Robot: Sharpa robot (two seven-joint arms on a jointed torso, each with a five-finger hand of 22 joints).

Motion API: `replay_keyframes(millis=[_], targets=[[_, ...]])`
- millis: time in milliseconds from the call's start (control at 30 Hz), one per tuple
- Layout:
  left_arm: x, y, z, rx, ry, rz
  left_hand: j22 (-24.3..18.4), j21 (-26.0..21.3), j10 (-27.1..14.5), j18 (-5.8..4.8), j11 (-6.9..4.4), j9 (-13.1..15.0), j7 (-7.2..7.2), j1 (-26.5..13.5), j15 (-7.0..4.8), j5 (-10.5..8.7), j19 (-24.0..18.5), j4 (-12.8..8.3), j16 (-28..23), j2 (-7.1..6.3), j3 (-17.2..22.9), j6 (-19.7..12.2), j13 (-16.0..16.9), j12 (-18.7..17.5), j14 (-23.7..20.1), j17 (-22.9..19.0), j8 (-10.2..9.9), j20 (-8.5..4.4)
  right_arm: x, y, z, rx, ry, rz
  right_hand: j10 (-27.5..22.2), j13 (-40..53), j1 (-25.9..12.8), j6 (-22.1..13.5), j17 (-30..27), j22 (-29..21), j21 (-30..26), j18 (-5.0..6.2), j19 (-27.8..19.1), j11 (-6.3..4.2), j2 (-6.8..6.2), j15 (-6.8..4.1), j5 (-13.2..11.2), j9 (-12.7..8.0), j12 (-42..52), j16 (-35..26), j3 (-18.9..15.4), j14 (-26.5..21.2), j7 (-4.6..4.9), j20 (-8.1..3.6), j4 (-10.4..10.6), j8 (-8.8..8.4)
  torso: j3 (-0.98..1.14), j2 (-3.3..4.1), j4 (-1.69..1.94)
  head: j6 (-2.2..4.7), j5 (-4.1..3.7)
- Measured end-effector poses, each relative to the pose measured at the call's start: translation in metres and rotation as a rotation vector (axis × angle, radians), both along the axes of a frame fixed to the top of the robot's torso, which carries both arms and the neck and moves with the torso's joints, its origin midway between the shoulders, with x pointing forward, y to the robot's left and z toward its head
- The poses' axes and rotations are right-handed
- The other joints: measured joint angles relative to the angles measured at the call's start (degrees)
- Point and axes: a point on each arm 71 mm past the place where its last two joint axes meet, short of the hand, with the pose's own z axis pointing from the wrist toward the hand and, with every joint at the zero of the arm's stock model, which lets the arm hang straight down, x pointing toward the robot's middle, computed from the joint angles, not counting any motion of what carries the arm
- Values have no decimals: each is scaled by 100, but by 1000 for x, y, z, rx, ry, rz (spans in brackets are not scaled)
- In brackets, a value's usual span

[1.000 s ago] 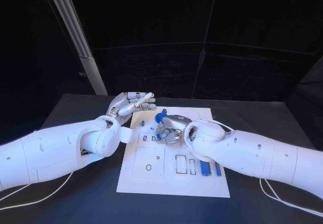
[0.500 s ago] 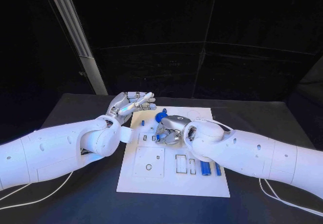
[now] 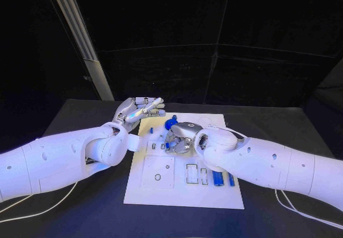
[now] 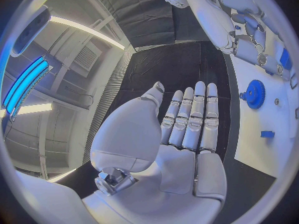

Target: Assemble the parts on the task board

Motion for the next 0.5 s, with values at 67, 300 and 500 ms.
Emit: replay_keyframes(millis=[67, 300, 500], targets=[[0, 0, 0, 0, 0, 0, 0, 0, 0, 0, 0, 0, 0, 0, 0, 0, 0, 0, 0, 0, 0, 0, 0, 0, 0, 0, 0, 0, 0, 0, 0, -1, -1, -1, -20, -8, 0, 0, 0, 0, -16, 0, 0, -20, 0, 0, 0, 1, 0, 0, 0, 0, -1, 0, 0, -9, 0, 0, 0, 0, -2], [0, 0, 0, 0, 0, 0, 0, 0, 0, 0, 0, 0, 0, 0, 0, 0, 0, 0, 0, 0, 0, 0, 0, 0, 0, 0, 0, 0, 0, 0, 0, -2, -4, -2, -52, -58, -31, -47, 0, -32, -16, 0, 0, 12, -31, 21, 0, -4, -39, 0, -32, 21, 34, 0, 32, -34, 0, -1, -2, 2, -10], [1, 0, 0, 0, 0, 1, 1, 0, 0, 0, 0, 0, 0, 0, 0, 0, 0, 0, 0, 0, 0, 0, 0, 0, 0, -1, 0, 0, 0, -1, 0, -3, -7, -6, -135, -156, -68, -108, 0, -73, -44, 0, -20, 13, -68, 21, 0, -17, -133, -22, -77, 21, 40, 20, 45, -54, 0, -1, -2, -8, -18]])
